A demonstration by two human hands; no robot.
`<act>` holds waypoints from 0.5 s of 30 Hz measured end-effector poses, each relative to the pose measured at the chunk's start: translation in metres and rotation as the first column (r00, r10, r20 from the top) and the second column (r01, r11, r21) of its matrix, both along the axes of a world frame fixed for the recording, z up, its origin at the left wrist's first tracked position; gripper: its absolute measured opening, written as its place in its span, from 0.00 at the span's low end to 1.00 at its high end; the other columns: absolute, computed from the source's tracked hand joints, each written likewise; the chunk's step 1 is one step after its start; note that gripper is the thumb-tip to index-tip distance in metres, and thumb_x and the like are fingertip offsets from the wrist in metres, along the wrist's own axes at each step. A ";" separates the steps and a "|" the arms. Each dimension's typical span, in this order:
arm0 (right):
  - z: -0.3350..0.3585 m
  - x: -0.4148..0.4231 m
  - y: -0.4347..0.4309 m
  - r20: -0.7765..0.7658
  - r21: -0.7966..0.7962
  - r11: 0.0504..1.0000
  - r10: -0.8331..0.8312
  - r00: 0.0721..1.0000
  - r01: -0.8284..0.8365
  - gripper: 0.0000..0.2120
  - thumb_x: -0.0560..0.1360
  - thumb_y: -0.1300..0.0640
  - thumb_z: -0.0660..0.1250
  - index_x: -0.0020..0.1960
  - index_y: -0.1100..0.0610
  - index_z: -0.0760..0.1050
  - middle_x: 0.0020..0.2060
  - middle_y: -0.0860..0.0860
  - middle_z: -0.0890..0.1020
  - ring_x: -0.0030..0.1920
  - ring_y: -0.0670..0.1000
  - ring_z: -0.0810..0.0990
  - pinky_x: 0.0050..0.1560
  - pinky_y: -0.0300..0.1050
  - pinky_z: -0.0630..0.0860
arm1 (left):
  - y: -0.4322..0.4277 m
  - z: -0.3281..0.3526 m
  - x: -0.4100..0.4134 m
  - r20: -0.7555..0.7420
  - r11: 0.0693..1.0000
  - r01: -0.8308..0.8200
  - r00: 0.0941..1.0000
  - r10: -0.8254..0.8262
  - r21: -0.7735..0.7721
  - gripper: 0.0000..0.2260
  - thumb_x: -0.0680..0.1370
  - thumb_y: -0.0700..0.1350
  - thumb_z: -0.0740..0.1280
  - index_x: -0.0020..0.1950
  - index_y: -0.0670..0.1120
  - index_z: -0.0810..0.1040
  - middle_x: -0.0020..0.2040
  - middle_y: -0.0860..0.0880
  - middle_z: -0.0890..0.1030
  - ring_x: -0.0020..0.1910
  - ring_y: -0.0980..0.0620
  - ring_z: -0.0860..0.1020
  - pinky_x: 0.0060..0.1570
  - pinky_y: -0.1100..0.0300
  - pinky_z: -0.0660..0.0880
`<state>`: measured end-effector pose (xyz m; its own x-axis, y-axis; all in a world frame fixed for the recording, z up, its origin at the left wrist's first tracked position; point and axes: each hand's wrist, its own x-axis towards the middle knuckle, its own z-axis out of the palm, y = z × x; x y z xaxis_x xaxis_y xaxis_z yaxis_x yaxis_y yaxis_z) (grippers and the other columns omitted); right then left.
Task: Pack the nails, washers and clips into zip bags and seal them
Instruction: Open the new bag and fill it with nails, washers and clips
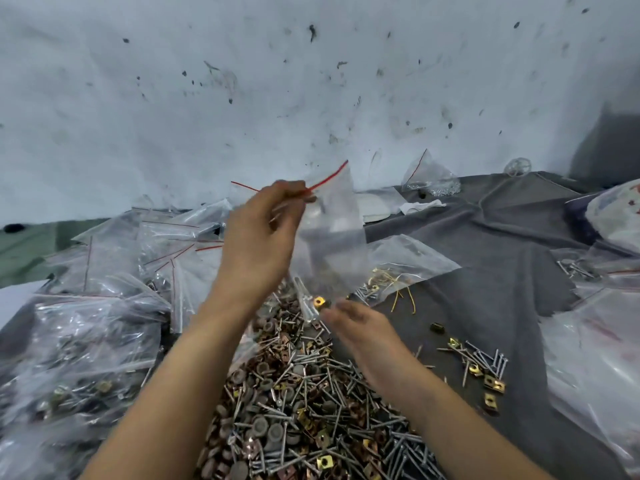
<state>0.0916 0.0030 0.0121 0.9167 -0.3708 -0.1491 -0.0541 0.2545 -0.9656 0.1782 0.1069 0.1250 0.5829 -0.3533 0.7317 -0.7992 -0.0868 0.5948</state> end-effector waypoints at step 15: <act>0.026 -0.029 -0.002 0.276 0.829 0.540 -0.168 0.946 -0.146 0.10 0.67 0.59 0.69 0.41 0.67 0.82 0.47 0.62 0.83 0.45 0.60 0.85 0.43 0.52 0.82 | 0.017 0.016 -0.009 -0.024 0.993 0.093 0.995 -0.092 0.071 0.09 0.79 0.36 0.65 0.52 0.49 0.80 0.48 0.62 0.83 0.53 0.65 0.78 0.51 0.75 0.69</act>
